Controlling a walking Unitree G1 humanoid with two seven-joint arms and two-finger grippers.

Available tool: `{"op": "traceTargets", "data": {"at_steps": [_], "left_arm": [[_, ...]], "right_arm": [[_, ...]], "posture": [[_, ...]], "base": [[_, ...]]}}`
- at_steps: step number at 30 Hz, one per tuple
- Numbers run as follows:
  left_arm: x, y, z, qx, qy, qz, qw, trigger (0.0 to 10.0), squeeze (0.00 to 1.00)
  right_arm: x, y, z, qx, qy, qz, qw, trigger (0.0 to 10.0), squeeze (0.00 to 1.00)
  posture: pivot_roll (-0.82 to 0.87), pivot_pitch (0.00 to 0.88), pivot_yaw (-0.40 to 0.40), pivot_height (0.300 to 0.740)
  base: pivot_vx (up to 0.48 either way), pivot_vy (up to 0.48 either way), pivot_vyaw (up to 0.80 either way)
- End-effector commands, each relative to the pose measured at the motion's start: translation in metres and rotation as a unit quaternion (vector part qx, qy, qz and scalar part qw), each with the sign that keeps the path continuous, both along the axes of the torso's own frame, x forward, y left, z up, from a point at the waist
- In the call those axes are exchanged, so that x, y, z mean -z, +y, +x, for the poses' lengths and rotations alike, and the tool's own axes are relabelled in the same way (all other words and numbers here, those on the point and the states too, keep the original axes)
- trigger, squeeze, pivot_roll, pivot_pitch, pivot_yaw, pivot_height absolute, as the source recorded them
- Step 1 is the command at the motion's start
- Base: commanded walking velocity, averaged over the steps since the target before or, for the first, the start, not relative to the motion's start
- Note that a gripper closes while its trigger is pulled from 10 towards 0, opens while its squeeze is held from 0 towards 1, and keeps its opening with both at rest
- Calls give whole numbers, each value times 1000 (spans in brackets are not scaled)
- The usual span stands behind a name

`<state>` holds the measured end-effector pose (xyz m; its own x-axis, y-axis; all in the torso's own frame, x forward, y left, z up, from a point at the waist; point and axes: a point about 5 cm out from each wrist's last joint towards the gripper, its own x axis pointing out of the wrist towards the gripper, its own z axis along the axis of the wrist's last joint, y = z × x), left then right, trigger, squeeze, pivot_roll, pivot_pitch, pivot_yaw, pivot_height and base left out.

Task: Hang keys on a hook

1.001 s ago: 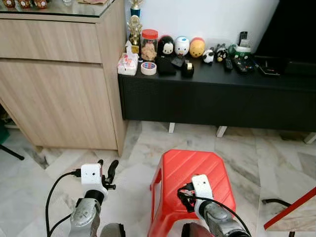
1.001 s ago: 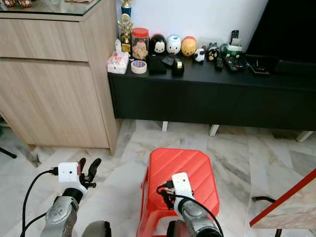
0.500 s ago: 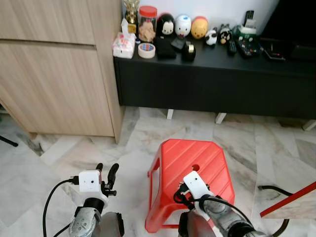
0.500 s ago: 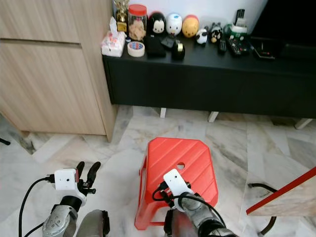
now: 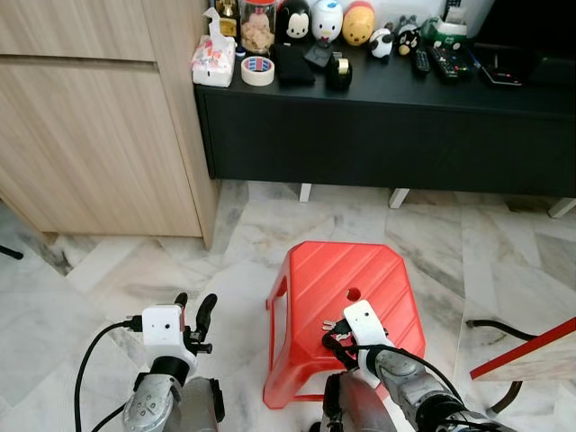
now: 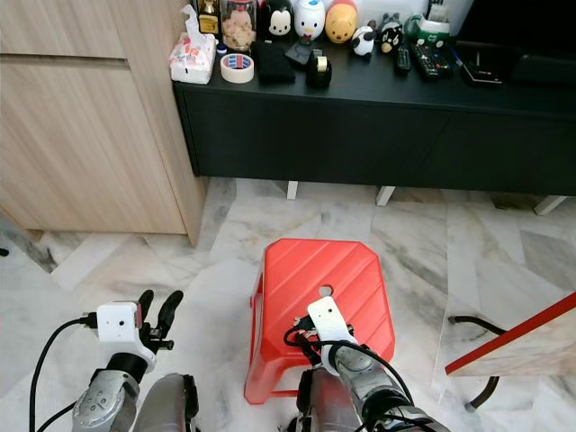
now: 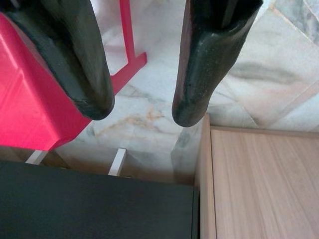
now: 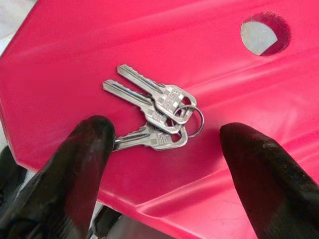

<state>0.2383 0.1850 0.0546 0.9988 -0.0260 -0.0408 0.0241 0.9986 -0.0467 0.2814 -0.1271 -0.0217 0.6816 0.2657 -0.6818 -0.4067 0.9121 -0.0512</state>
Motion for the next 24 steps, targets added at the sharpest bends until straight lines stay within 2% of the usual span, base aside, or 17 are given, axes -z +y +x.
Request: {"op": "traceTargets", "data": {"at_steps": [1,5,6,7,9,24], "left_arm": [[2,-2,-3,3,9,-1,1000,10000,0],[1,-2,-4,4,11,0,1000,10000,0],[1,-2,-4,5,12,0,1000,10000,0],[1,-2,-4,5,12,0,1000,10000,0],[0,-2,-4,4,15,1,1000,10000,0],[-1,-1,-3,6,19,4,1000,10000,0]], "right_arm": [[14,-5,-15,23,43,2,999,10000,0],[16,-8,-18,73,55,35,995,10000,0],[17,-8,-18,83,57,42,994,7020,0],[17,-8,-19,91,58,48,993,3373,0],[18,-8,-20,101,61,57,991,0,0],[20,4,-23,111,67,86,988,0,0]], "posture": [[76,236,-126,623],[72,243,-123,623],[73,245,-122,623],[71,247,-121,623],[71,247,-121,623],[79,229,-116,623]], "base": [[0,0,0],[0,0,0],[0,0,0],[0,0,0],[0,0,0],[0,0,0]]}}
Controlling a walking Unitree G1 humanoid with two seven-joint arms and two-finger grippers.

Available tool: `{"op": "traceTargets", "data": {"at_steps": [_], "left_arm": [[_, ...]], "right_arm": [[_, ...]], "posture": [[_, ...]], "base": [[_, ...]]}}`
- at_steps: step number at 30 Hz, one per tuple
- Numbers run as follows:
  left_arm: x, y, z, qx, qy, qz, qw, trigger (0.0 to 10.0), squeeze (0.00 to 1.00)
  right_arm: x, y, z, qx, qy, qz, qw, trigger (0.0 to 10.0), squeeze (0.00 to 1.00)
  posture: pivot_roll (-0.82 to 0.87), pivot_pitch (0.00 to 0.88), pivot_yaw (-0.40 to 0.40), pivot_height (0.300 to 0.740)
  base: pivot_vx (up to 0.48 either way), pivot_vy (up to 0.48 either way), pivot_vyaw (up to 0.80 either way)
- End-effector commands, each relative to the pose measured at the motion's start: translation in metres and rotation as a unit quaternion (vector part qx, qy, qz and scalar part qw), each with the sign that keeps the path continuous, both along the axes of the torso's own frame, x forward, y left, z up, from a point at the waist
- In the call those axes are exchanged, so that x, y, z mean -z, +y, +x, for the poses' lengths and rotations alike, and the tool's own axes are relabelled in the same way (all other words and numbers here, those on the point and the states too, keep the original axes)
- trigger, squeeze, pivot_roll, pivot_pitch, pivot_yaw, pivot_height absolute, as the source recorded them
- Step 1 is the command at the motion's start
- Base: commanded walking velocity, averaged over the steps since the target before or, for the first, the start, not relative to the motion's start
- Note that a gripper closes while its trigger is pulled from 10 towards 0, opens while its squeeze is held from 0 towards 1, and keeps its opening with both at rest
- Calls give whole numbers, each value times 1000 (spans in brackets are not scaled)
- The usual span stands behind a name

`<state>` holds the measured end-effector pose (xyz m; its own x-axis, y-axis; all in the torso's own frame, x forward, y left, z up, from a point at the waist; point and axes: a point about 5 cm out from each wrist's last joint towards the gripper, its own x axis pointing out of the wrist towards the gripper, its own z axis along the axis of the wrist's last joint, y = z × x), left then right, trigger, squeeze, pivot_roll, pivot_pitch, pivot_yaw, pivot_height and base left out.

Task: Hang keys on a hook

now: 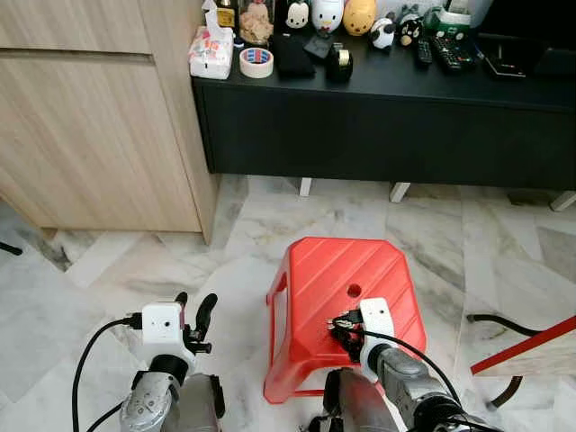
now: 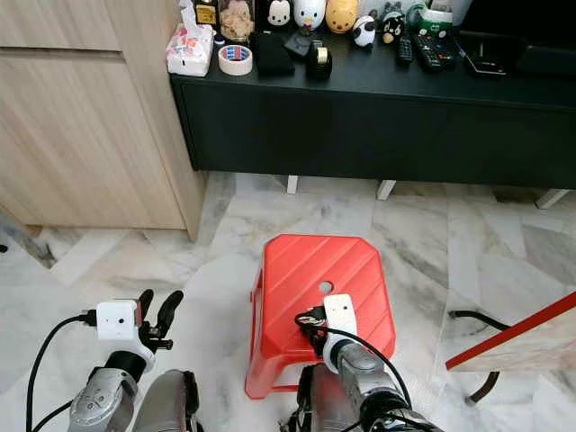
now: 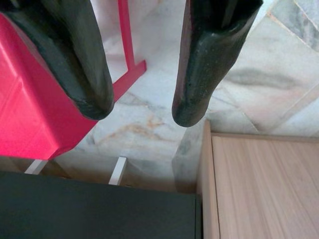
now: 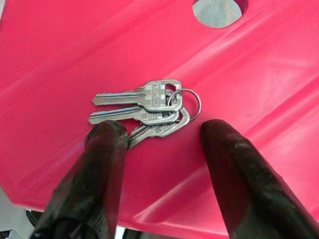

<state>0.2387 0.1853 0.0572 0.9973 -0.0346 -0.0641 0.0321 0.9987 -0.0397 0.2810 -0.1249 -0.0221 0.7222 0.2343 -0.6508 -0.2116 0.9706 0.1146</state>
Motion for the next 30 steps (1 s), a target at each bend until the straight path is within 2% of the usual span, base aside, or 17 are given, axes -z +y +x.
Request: {"op": "traceTargets", "data": {"at_steps": [1,13,30], "left_arm": [[1,-1,-3,2,7,0,1000,10000,0],[2,-1,-2,4,8,2,1000,10000,0],[3,0,0,3,8,2,1000,10000,0]], "right_arm": [[19,2,-22,4,59,8,998,0,0],[15,1,-18,12,47,13,999,0,0],[-7,7,4,39,-48,55,997,0,0]], "posture": [[79,229,-116,623],[83,208,-113,623],[79,200,-112,623]], "base": [[0,0,0],[0,0,0],[0,0,0]]}}
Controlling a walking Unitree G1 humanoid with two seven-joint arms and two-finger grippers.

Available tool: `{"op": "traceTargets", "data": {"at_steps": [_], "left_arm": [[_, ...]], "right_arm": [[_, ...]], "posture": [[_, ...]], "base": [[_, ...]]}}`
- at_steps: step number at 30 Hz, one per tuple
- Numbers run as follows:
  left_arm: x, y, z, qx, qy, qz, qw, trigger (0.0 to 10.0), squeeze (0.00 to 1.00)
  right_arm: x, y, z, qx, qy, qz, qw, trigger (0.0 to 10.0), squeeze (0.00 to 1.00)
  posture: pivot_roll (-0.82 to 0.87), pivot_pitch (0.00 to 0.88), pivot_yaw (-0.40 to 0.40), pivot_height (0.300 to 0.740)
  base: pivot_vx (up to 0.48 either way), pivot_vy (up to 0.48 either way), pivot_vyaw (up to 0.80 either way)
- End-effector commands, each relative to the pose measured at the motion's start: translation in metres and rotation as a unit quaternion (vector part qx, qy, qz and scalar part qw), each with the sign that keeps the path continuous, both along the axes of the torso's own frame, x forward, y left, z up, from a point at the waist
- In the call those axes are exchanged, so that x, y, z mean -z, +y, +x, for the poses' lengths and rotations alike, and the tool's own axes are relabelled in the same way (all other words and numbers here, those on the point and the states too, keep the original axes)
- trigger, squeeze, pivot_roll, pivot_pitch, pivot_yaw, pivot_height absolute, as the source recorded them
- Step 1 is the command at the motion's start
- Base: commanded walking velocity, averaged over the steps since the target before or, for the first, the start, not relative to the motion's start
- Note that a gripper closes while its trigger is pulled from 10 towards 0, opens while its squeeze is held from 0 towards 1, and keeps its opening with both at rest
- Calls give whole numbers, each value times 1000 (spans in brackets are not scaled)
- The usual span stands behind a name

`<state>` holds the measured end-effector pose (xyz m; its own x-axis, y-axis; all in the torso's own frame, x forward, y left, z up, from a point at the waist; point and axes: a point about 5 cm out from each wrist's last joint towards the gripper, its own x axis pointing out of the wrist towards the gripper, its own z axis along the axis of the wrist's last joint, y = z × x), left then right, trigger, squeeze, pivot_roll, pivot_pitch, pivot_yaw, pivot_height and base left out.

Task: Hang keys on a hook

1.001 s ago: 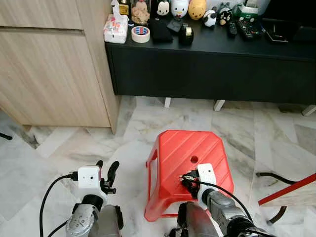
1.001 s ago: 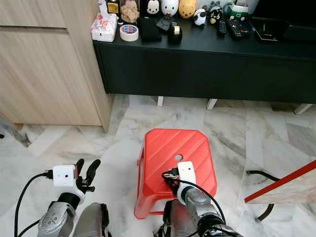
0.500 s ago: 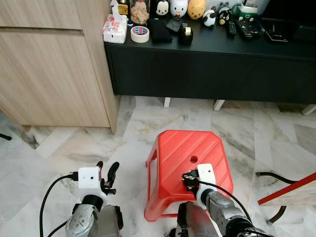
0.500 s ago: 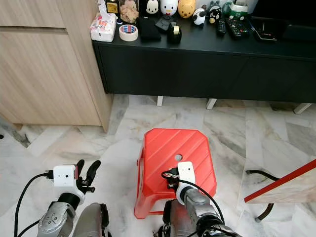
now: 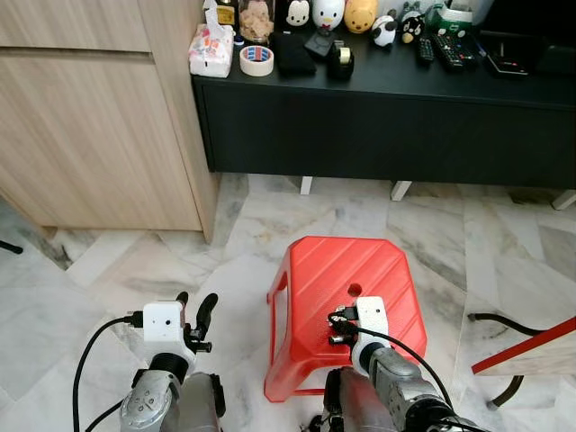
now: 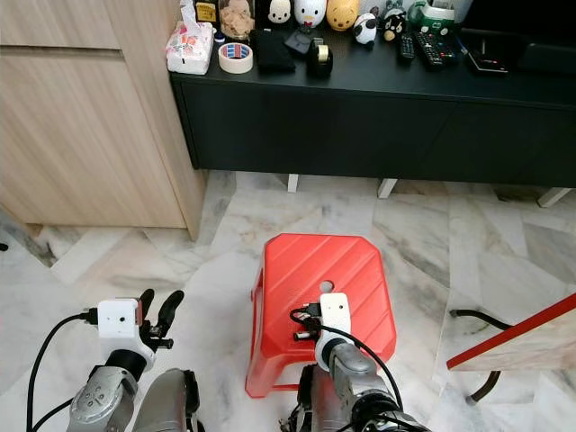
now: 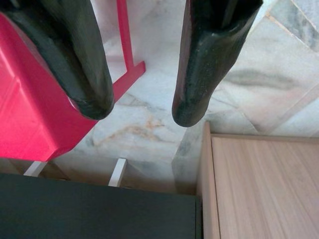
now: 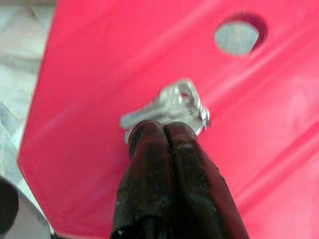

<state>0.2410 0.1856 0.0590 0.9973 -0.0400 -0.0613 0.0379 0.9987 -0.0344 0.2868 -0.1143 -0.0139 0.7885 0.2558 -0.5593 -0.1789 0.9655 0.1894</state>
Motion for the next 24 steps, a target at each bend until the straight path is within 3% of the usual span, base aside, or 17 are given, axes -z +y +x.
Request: {"op": "traceTargets", "data": {"at_steps": [1,9,10,11,14,15,16,17,21,24], "left_arm": [[4,0,-2,1,10,0,1000,10000,0],[5,0,-1,-1,9,0,1000,10000,0],[5,0,-1,-1,9,0,1000,10000,0],[5,0,0,-1,9,0,1000,10000,0],[5,0,0,-1,9,0,1000,10000,0],[5,0,0,-1,9,0,1000,10000,0],[5,0,0,-1,9,1,1000,10000,0],[5,1,0,-1,10,1,1000,10000,0],[5,2,0,-1,11,2,1000,10000,0],[5,2,0,0,11,2,1000,10000,0]], "right_arm": [[0,-4,0,18,-8,10,1000,0,0],[-3,-6,0,24,-36,9,999,0,0],[-3,-6,-1,24,-36,6,999,902,0],[-2,-9,-2,25,-39,-2,999,10000,0],[-5,-14,0,31,-52,-11,998,10000,0],[-7,-16,2,37,-58,-8,998,10000,392],[-8,-18,3,42,-62,-6,997,10000,392],[-12,-24,9,45,-59,-18,997,10000,1000],[-20,-39,20,19,-53,-81,995,10000,1000],[-24,-45,24,18,-50,-90,995,10000,1000]], "posture": [[78,200,-113,623],[76,195,-116,623],[75,196,-115,623],[72,197,-115,623],[74,197,-114,623],[76,198,-113,623],[76,198,-113,623],[73,197,-112,623],[72,197,-111,623],[79,198,-109,623]], "base": [[0,0,0],[0,0,0],[0,0,0],[0,0,0],[0,0,0],[0,0,0],[0,0,0],[0,0,0],[0,0,0],[0,0,0]]}}
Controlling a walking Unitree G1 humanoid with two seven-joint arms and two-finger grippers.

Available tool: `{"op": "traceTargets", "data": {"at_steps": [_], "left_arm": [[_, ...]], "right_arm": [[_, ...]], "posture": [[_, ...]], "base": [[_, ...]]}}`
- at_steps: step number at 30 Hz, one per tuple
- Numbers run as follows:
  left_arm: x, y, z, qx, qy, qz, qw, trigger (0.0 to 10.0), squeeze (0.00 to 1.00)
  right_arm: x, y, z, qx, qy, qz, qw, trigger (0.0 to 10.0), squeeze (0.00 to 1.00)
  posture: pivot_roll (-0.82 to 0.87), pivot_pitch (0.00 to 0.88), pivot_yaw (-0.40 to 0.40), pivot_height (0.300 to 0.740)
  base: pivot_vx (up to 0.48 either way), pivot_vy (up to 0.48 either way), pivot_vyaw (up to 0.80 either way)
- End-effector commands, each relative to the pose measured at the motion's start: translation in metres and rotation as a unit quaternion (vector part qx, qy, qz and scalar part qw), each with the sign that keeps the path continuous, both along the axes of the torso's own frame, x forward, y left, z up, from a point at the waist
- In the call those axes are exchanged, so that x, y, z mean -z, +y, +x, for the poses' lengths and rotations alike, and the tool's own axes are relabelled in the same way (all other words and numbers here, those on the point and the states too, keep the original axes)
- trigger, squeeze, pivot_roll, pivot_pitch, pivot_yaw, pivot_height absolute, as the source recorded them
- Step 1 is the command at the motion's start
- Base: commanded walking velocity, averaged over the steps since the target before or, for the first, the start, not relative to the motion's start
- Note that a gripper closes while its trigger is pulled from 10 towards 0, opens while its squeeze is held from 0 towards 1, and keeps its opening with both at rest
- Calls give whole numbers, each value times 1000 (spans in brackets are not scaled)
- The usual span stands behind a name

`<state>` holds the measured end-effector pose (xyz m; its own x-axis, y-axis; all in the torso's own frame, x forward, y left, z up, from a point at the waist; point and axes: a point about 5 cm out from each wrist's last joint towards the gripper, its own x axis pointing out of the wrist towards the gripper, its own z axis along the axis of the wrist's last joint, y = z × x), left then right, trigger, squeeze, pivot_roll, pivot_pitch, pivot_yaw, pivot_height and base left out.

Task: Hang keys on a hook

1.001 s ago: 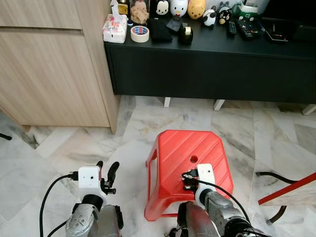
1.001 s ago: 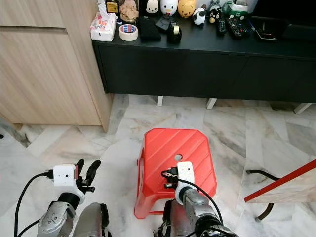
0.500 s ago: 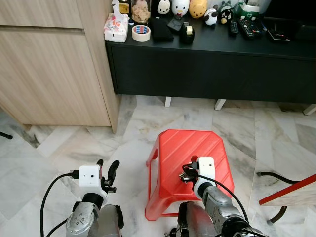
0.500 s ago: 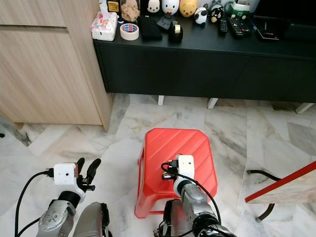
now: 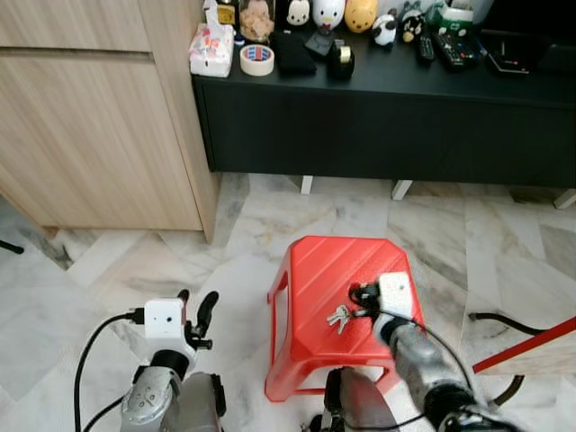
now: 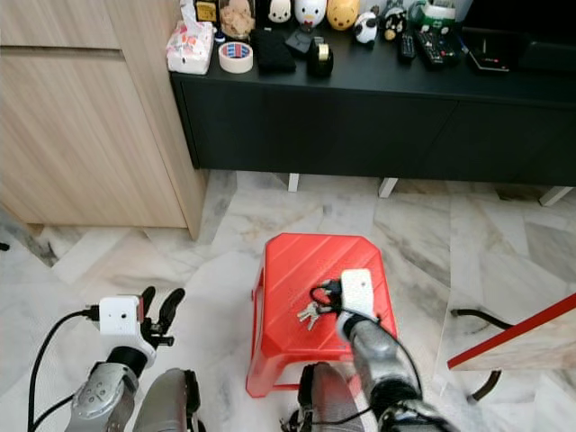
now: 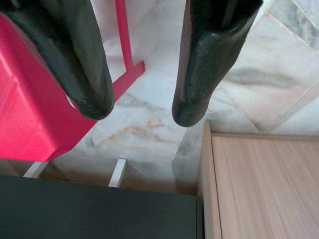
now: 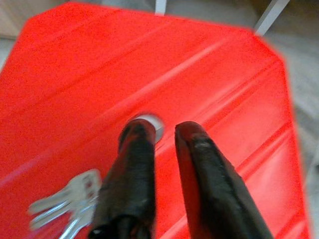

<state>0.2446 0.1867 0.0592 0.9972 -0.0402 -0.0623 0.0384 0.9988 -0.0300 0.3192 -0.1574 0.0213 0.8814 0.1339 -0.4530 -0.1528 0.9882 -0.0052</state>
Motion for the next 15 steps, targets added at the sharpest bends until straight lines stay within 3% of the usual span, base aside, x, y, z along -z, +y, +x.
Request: {"op": "traceTargets", "data": {"at_steps": [1,3,4,5,9,10,11,15], "left_arm": [[6,1,-4,-1,10,0,1000,10000,0],[6,1,-4,0,11,1,1000,10000,0],[6,1,-4,0,11,1,1000,10000,0],[6,1,-4,0,12,1,1000,10000,0],[6,1,-4,1,11,1,1000,10000,0],[6,1,-3,1,11,2,1000,10000,0],[6,1,-3,1,11,2,1000,10000,0],[5,5,-4,-1,11,6,1000,10000,0]], "right_arm": [[10,-2,-7,-10,38,0,999,10000,1000],[8,2,-4,-35,48,9,998,10000,1000],[8,3,-4,-38,50,14,998,10000,373],[8,4,-4,-37,58,20,997,10000,0],[9,6,-4,-48,72,21,996,10000,0],[11,8,-6,-57,84,23,995,10000,816],[13,9,-7,-63,92,21,994,10000,1000],[9,12,-3,-69,88,13,994,10000,1000]], "posture": [[79,198,-109,623],[75,199,-109,623],[77,199,-107,623],[81,202,-106,623],[87,204,-104,623],[87,204,-104,623],[87,204,-104,623],[95,205,-102,623]], "base": [[0,0,0],[0,0,0],[0,0,0],[0,0,0],[0,0,0],[0,0,0],[0,0,0],[0,0,0]]}}
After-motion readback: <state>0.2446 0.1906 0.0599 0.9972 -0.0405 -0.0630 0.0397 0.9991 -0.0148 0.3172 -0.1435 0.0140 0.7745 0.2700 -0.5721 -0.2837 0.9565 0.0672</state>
